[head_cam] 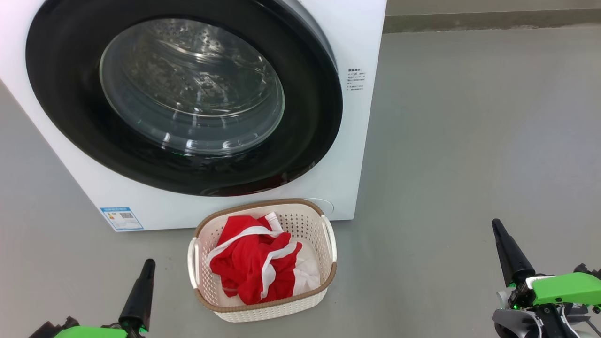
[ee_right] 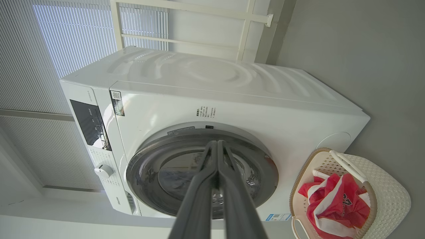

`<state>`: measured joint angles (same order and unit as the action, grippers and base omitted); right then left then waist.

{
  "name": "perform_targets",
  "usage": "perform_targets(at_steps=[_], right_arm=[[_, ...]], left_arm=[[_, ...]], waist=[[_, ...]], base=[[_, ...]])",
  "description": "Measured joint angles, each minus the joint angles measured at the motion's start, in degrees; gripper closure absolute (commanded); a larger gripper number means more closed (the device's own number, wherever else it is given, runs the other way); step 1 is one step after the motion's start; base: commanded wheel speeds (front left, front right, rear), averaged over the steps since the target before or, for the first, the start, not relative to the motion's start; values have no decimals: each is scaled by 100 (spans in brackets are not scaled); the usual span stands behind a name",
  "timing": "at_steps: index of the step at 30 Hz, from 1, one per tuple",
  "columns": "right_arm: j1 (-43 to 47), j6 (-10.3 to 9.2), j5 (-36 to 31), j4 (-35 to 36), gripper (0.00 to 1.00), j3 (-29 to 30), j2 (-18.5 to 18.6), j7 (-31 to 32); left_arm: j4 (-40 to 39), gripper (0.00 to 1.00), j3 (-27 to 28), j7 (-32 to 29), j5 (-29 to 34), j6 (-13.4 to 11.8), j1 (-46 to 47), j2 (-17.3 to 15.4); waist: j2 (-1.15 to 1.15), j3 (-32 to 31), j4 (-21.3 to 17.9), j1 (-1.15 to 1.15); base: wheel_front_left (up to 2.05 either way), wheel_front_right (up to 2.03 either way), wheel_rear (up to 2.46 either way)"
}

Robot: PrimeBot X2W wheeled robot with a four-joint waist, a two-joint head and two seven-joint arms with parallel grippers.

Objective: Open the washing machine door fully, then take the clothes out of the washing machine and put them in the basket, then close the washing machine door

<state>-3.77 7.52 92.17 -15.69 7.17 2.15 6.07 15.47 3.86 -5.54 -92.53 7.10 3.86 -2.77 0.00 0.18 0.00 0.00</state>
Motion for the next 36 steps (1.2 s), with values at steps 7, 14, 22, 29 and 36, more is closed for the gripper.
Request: perform_targets(at_steps=[7, 14, 22, 29, 36], right_arm=[[0, 0, 0, 0, 100, 1, 0, 0], [0, 0, 0, 0, 100, 3, 0, 0], [0, 0, 0, 0, 100, 7, 0, 1], [0, 0, 0, 0, 100, 8, 0, 1], [0, 0, 0, 0, 100, 9, -1, 1]], left_arm=[[0, 100, 5, -1, 0, 0, 0, 1], [0, 100, 10, -1, 0, 0, 0, 2], [0, 100, 15, -44, 0, 0, 0, 3], [0, 100, 21, -44, 0, 0, 0, 4], [0, 100, 25, -44, 0, 0, 0, 7]], waist=[[0, 0, 0, 0], [0, 0, 0, 0], [0, 0, 0, 0], [0, 0, 0, 0], [0, 0, 0, 0]], base=[[0, 0, 0], [0, 0, 0], [0, 0, 0], [0, 0, 0], [0, 0, 0]])
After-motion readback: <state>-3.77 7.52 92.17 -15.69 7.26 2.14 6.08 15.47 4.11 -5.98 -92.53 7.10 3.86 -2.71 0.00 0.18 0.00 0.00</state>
